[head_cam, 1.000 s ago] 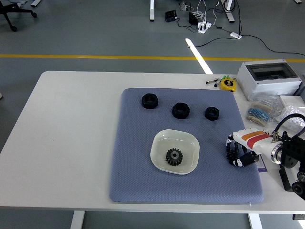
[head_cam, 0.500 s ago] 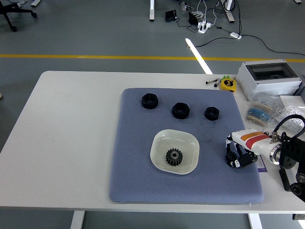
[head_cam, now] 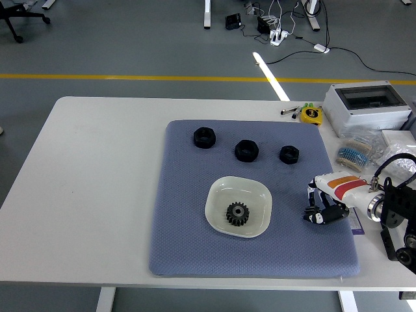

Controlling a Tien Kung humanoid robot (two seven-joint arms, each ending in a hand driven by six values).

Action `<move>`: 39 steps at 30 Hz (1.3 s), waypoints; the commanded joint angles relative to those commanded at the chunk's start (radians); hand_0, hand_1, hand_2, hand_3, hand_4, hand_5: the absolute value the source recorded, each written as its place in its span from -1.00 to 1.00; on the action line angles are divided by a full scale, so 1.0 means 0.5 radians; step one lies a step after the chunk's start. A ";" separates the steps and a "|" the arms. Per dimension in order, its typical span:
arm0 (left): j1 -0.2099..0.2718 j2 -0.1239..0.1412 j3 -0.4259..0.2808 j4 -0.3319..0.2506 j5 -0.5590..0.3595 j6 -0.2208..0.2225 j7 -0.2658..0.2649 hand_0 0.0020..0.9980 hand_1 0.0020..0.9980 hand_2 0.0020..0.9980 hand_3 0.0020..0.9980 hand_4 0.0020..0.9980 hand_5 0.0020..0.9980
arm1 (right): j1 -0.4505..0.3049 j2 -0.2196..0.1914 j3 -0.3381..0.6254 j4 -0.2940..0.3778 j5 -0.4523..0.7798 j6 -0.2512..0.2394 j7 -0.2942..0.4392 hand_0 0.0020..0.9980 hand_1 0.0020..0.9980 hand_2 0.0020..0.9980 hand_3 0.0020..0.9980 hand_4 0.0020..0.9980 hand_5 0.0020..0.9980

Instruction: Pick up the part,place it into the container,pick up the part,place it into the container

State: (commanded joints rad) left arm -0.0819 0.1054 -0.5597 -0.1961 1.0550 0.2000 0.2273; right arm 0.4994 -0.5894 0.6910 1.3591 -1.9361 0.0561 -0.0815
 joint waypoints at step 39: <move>-0.018 0.012 0.017 0.000 -0.004 -0.009 -0.005 0.33 0.06 0.11 0.12 0.26 0.22 | 0.289 0.186 -0.134 0.369 -0.008 -0.056 -0.039 -1.00 -0.83 -0.59 -0.37 0.66 -0.25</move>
State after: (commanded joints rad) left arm -0.0910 0.1116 -0.5512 -0.1963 1.0529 0.1957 0.2250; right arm 0.6437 -0.4965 0.6242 1.5436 -1.9399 0.0279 -0.1007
